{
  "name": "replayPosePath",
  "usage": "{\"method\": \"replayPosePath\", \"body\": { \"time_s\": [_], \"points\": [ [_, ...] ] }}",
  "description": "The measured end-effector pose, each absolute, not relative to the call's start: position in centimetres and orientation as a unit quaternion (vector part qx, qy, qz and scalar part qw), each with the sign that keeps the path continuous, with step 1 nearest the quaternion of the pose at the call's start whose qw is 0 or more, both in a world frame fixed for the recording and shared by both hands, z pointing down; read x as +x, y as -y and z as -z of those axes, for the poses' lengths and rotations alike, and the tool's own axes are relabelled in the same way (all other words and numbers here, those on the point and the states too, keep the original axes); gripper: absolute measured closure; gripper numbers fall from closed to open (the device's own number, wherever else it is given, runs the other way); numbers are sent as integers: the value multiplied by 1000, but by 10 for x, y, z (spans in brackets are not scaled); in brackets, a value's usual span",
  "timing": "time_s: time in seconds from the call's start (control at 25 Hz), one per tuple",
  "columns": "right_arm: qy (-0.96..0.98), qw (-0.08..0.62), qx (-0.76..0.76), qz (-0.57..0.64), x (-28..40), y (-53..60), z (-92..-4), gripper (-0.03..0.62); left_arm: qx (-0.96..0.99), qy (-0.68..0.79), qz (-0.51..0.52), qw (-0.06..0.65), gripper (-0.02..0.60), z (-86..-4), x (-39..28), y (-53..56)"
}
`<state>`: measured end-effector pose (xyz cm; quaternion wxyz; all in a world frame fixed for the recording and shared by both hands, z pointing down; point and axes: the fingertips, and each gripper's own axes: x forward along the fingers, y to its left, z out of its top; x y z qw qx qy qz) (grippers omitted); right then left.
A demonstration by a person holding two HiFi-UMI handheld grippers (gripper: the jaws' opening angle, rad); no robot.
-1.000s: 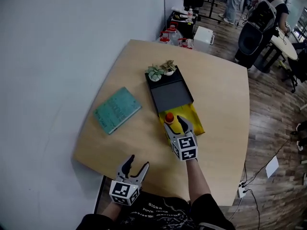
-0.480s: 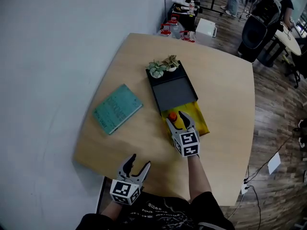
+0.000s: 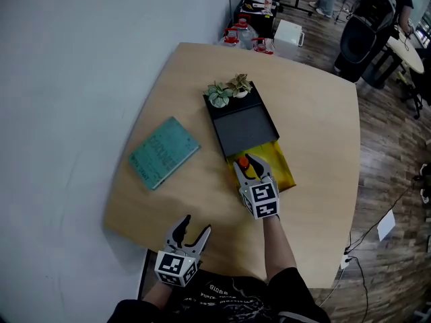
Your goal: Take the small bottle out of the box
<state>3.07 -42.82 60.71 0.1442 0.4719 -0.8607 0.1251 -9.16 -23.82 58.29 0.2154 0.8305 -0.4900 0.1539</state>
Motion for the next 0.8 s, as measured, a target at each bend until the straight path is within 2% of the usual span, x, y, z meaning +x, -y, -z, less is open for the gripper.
{"method": "replayPosePath", "body": {
  "time_s": [0.32,0.8],
  "points": [
    [859,143,481,-103,31,429,-600,441,829,491,-153,221,308,-586,-94,238],
    [869,103,480,-71,32,406,-538,441,830,498,-133,214,308,-574,-99,225]
  ]
}}
